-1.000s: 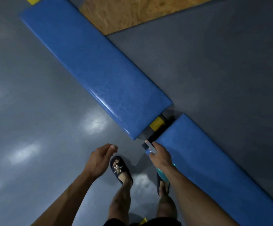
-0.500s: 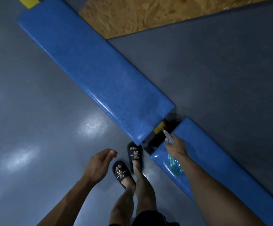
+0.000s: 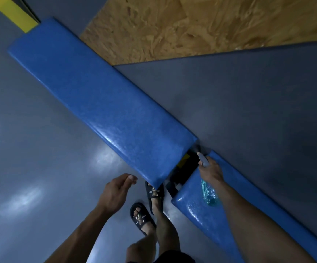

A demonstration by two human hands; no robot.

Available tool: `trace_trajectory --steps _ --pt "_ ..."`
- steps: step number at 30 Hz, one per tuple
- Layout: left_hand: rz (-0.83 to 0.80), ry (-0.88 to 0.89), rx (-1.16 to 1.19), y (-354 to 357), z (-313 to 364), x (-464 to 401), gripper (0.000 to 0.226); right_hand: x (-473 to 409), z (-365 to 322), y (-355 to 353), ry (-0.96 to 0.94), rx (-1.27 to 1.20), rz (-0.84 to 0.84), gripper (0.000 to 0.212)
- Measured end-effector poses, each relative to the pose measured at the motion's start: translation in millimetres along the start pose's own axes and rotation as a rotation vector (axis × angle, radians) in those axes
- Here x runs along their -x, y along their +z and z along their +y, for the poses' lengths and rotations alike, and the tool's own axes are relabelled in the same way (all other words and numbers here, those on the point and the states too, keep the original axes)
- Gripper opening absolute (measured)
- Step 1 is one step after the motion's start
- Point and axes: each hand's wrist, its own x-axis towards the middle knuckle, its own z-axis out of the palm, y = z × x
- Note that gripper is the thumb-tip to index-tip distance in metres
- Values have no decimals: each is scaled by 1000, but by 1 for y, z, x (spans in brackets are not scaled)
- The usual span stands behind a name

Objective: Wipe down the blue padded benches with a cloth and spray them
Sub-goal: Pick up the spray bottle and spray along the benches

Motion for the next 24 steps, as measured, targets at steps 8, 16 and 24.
trace_trajectory --steps 8,16,24 --pt "24 0 3 -17 18 -25 36 -21 -46 6 -16 -108 -84 23" --pt "109 -27 47 -48 5 -25 38 -45 -114 26 -113 -113 -76 13" --pt "80 -37 35 -70 -13 -37 31 -12 -105 64 -124 -46 -155 17"
